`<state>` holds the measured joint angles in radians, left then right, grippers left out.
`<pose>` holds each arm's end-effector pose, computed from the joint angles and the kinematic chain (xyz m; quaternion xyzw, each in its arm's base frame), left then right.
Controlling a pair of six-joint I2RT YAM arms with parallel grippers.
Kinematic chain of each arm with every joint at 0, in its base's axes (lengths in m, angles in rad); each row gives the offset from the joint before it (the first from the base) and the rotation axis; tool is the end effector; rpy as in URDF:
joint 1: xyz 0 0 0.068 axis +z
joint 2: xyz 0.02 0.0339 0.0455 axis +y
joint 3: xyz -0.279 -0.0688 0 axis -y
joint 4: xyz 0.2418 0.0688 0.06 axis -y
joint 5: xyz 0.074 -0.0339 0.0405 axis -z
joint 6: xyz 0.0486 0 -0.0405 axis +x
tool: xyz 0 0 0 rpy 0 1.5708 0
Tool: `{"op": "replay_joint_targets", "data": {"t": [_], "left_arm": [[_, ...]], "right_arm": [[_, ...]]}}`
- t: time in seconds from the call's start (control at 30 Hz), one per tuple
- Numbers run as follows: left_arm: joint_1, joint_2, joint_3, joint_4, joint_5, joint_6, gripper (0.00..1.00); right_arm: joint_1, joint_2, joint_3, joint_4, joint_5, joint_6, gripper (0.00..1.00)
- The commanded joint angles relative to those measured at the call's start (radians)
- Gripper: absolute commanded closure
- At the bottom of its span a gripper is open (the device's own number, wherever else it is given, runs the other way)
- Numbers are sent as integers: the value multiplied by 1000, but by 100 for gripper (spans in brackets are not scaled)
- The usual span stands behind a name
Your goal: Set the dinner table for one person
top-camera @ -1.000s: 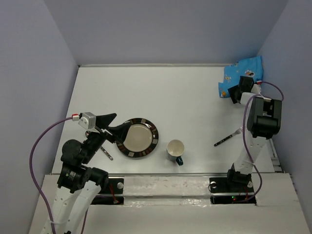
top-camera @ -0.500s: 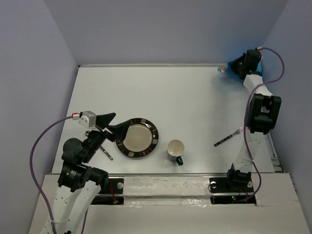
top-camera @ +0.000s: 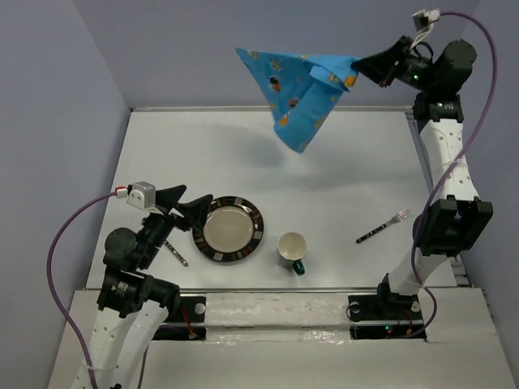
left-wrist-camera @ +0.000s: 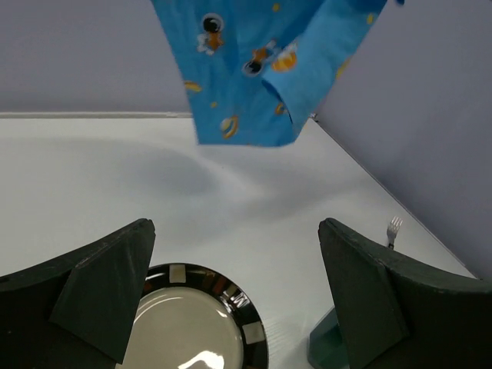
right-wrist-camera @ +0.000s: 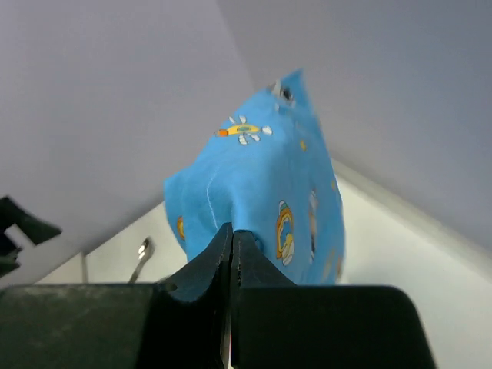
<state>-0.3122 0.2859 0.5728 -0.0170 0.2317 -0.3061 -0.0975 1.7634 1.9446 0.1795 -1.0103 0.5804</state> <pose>0.0767 -0.0365 0.3505 0.0938 0.6012 -0.3072 0.7317 0.3960 0.0026 0.5252 -0.2099 0.6018 0.4394 0.6331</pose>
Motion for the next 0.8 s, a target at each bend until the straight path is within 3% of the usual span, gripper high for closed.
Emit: {"op": "replay_joint_targets", "data": {"t": [0.0,0.03,0.17,0.23,0.33,0.47,0.53,0.63,0.67,0.73,0.77], "left_arm": [[5,12,21,68,-35,-34,1],[5,21,19,74,-49,-50,1],[5,81,24,60,-81,-73,1],[5,111,18,63,-89,-106,1],[5,157,19,83,-121,-154,1],[4,248,13,155,-189,-224,1],[2,311,1,221,-198,-257,1],[-13,416,18,267,-221,-261,1],[-30,476,24,279,-280,-257,1],[-53,542,51,308,-314,-252,1],[-63,574,61,318,-334,-239,2]], "right_arm": [[-2,47,-301,-77,-173,-79,100],[-2,4,-454,-31,-95,-80,100],[24,-25,-651,-31,62,-137,98],[24,-50,-688,-38,94,-178,79],[33,-87,-681,-82,157,-194,79],[33,-113,-628,-176,404,-143,26],[42,-157,-673,-198,541,-119,20],[65,-246,-751,-247,700,-142,20],[100,-269,-771,-264,734,-161,27],[146,-309,-841,-297,783,-185,45],[175,-336,-863,-304,826,-189,76]]}}
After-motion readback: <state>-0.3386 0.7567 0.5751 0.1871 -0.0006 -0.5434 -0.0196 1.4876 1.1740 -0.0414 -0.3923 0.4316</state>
